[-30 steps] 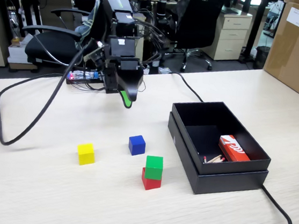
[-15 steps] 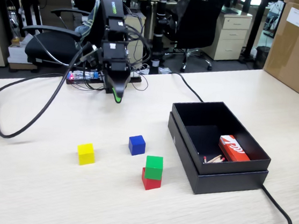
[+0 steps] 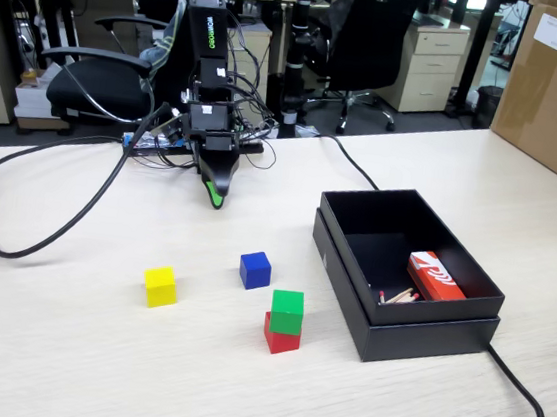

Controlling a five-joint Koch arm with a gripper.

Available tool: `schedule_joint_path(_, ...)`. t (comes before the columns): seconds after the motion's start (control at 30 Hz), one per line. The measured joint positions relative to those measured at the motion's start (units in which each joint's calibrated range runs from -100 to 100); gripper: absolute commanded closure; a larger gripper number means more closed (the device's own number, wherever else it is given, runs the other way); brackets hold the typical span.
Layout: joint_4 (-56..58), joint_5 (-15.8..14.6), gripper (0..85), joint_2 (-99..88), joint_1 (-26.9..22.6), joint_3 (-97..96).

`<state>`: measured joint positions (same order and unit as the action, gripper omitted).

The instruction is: Put the green cube on top of the red cube

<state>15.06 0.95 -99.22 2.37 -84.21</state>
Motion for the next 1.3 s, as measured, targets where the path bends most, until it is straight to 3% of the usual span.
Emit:
schedule_joint_path(0.33,-12.3,0.8,35.9,-0.6,-0.8,-9.2)
schedule_joint_path(1.3,-12.4,1.5,36.7,-0.6,-1.0,-9.2)
